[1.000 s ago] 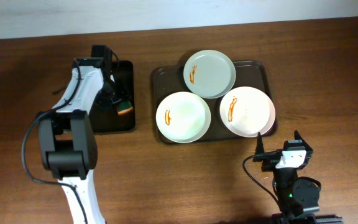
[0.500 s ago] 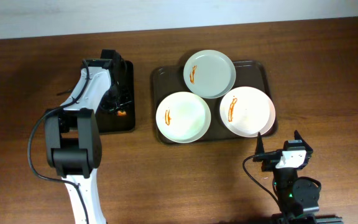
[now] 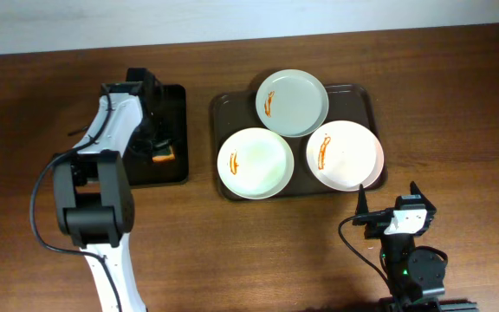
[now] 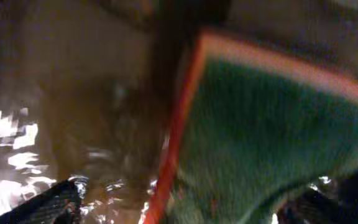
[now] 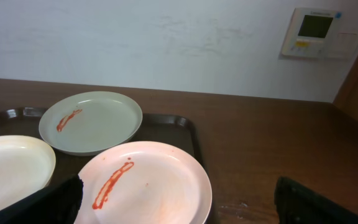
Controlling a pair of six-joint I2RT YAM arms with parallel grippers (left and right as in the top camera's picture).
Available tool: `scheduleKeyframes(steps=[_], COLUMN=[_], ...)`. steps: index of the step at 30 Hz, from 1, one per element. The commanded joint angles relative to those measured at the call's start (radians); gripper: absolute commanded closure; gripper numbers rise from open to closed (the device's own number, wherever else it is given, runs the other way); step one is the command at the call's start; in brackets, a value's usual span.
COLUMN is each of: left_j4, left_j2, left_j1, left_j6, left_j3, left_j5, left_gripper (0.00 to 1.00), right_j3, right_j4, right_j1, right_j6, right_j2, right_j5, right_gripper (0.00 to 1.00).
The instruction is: Clean dirty plates on tray and stack at the side
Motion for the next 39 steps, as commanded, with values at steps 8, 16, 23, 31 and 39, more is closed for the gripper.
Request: scheduleKeyframes(steps=[8, 16, 23, 31, 39], left_j4=[0.061, 0.109, 0.224, 0.219, 0.212], left_j2=[0.014, 0.014, 0.014, 0.044, 0.056], left_j1=[0.013, 0.013, 0.013, 0.013, 0.014], left_j6=[0.183, 0.183, 0.183, 0.183, 0.183], left_j3=[0.015, 0.015, 0.015, -0.001, 0.0], left_j5=[0.053, 0.049, 0.031, 0.015, -0.014], left_gripper=[0.72, 0.0, 0.1, 0.31, 1.0], right_j3=[-0.005, -0.005, -0.005, -0.005, -0.005], right_j4=[-0.007, -0.007, -0.007, -0.007, -0.007], right_j1=[0.008, 0.008, 0.008, 0.008, 0.008], right_j6=[0.004, 0.004, 0.004, 0.004, 0.004], right_j2=[-0.006, -0.006, -0.006, -0.006, -0.006], right_j5=[0.015, 0.015, 0.015, 0.015, 0.015], right_gripper=[0.02, 0.02, 0.02, 0.02, 0.01])
